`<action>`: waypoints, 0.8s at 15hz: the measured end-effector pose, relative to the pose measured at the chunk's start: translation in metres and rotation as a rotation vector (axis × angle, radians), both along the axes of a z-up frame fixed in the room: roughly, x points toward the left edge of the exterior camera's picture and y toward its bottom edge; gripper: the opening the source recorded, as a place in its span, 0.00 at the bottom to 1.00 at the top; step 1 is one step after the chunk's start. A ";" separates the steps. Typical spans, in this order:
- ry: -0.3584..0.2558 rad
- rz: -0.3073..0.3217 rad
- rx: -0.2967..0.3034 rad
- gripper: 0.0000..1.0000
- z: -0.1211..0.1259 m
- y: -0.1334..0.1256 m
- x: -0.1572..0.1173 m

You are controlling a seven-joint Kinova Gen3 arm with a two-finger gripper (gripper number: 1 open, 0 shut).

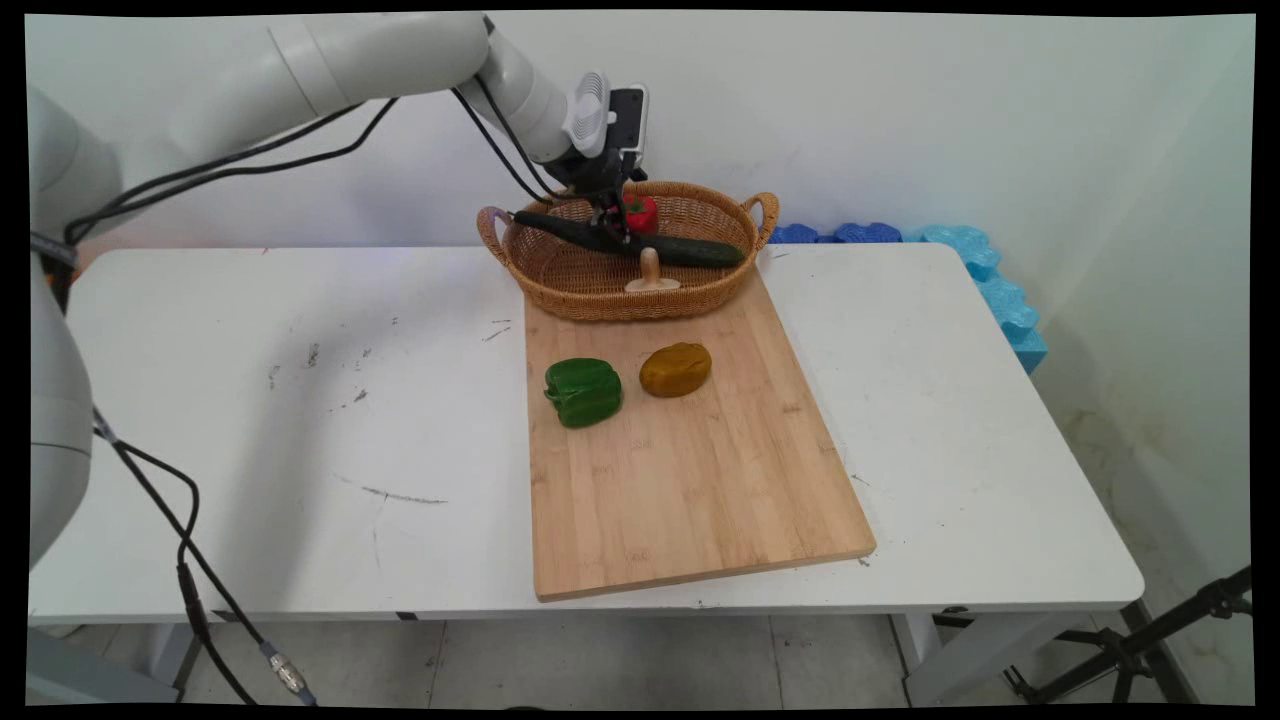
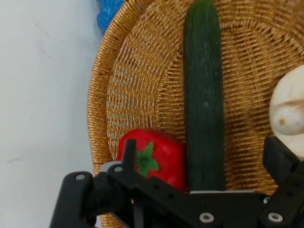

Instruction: Pick up the potato from the cutting board

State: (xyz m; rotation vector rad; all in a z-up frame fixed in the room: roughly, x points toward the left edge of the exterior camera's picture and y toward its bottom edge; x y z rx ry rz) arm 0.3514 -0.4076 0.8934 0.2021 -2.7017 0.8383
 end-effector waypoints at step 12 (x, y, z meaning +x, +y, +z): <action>0.176 0.186 0.093 1.00 0.037 0.095 -0.035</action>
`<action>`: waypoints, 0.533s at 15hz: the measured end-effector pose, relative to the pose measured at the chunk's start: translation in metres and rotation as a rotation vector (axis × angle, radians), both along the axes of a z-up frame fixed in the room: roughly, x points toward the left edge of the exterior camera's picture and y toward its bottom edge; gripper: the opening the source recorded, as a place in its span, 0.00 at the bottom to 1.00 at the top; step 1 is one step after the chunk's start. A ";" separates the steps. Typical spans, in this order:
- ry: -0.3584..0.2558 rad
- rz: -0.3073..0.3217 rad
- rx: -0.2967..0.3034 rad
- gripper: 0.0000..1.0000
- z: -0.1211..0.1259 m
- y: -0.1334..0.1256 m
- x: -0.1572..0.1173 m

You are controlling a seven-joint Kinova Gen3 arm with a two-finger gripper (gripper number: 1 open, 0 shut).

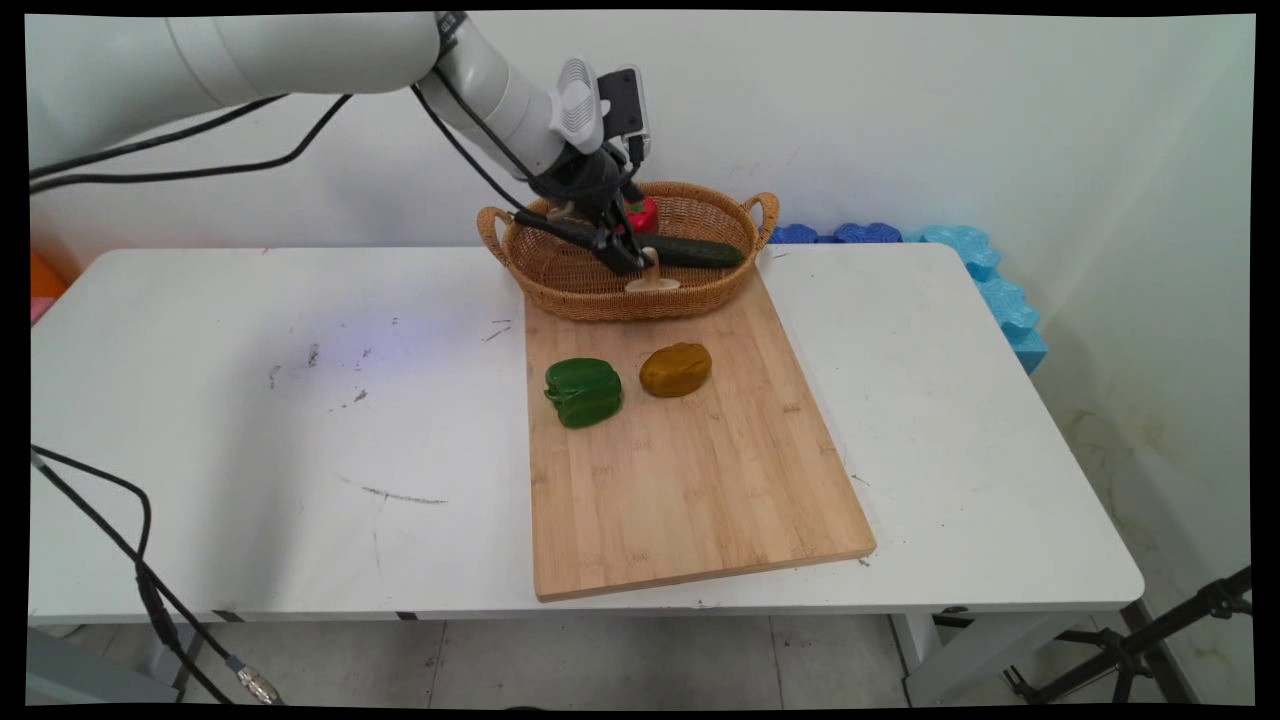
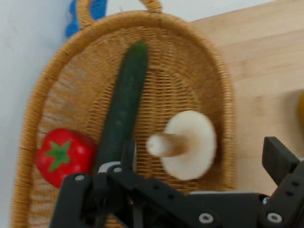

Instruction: Pick up the potato from the cutting board

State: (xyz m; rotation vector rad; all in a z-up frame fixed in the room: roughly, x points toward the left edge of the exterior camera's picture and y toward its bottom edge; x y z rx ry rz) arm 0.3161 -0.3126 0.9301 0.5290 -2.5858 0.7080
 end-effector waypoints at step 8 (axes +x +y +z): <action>0.133 0.148 0.138 1.00 -0.017 0.048 -0.024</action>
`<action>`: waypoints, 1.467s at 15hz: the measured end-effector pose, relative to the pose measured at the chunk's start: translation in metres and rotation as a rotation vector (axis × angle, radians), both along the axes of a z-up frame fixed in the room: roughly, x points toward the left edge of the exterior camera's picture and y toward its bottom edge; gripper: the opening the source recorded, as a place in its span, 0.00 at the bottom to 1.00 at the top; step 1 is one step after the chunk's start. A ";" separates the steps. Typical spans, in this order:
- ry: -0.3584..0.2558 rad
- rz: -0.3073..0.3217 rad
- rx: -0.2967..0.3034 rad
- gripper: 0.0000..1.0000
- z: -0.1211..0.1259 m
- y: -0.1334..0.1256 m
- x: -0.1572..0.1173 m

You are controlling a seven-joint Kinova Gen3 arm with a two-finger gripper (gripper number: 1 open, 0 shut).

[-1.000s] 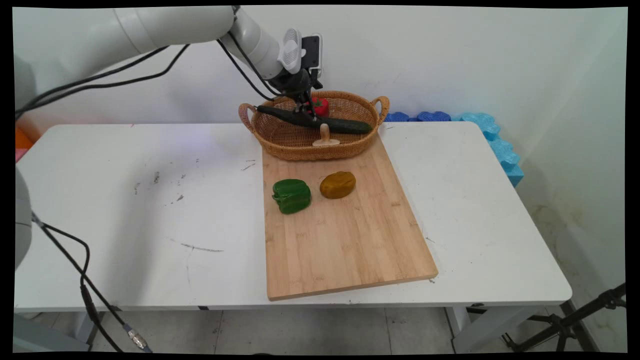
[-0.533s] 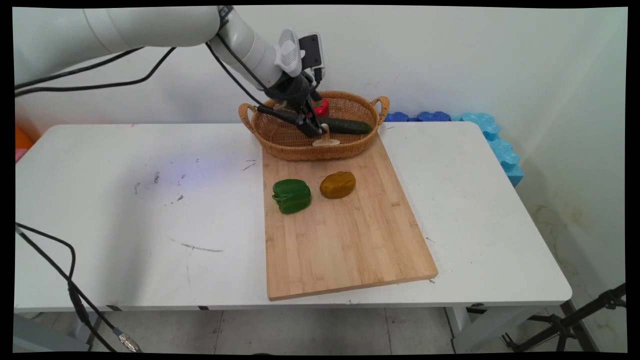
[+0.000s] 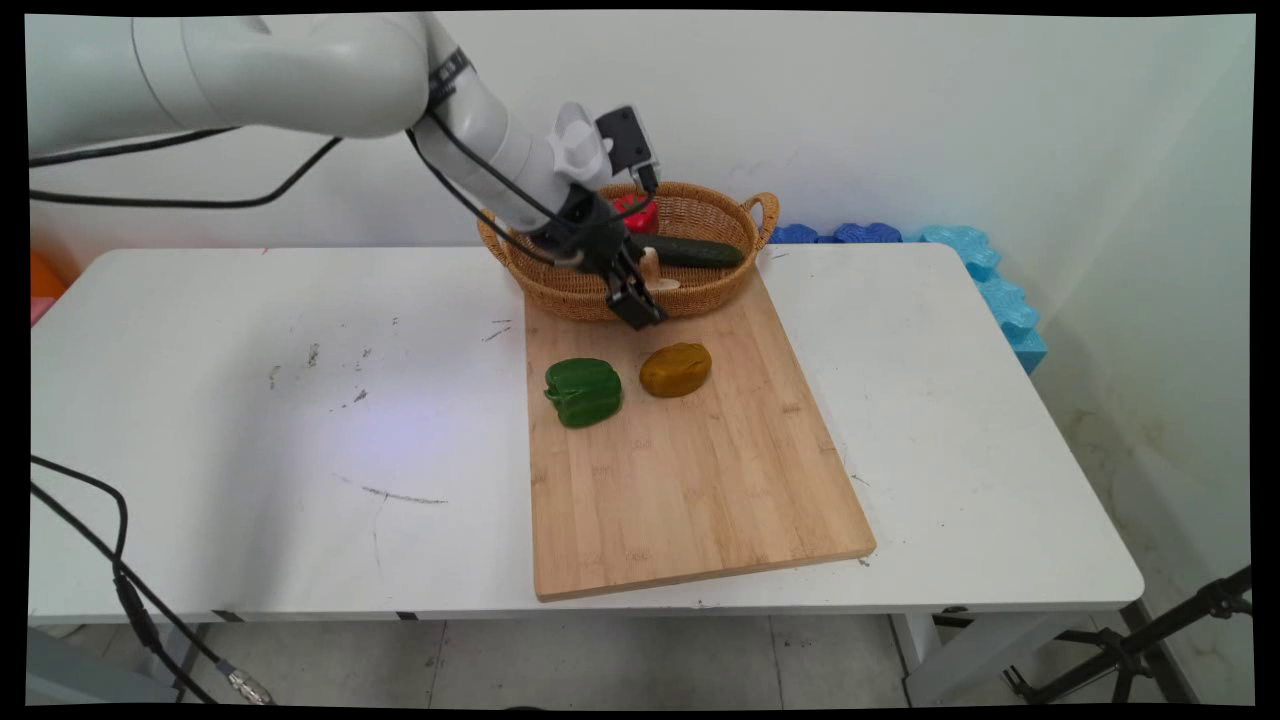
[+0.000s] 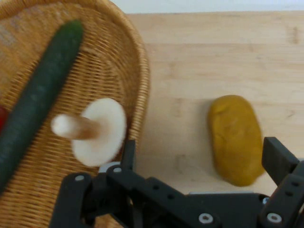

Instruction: Pick up the potato from the cutting board

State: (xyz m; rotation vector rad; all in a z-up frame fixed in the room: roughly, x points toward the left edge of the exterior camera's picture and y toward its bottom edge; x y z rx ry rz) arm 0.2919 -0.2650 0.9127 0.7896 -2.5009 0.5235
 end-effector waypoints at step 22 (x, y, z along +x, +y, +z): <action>0.173 0.131 0.127 1.00 -0.093 0.006 -0.016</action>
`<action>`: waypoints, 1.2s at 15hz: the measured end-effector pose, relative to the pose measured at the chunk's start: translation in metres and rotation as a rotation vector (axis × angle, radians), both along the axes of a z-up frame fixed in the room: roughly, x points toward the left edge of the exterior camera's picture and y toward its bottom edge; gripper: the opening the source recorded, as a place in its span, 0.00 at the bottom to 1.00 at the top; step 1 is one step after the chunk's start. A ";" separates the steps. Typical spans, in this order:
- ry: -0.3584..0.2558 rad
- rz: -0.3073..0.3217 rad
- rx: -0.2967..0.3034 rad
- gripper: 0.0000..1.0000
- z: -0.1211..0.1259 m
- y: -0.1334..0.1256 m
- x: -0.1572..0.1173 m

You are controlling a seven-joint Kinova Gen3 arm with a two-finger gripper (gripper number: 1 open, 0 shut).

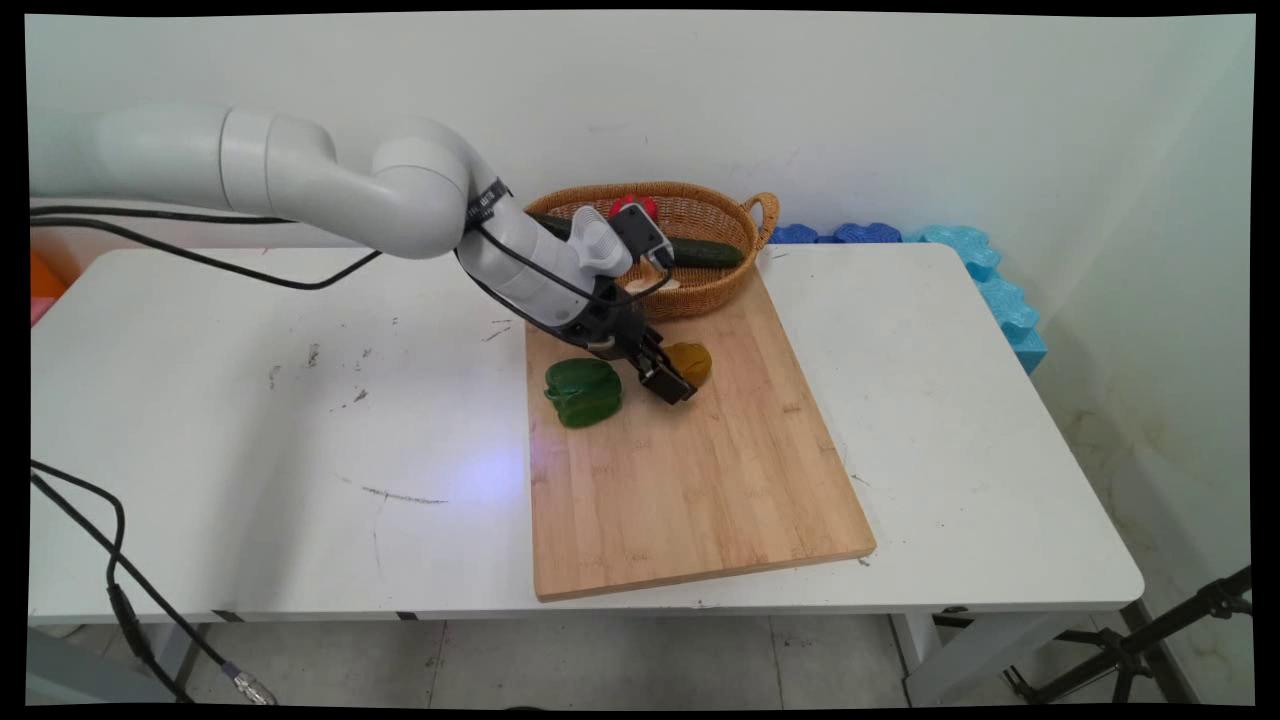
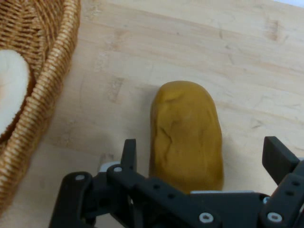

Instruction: Pick up the potato from the cutting board, then place the picked object in the vegetable basket

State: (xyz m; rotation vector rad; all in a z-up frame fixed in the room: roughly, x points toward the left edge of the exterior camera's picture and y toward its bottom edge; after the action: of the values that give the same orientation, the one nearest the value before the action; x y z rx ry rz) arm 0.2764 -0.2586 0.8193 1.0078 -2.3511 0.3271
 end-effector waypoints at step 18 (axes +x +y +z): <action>0.024 -0.079 -0.071 0.00 0.020 -0.007 -0.004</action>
State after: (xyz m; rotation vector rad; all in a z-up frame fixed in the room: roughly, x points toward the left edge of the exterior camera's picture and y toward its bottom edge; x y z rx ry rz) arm 0.2728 -0.2651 0.8396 0.8784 -2.3336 0.3630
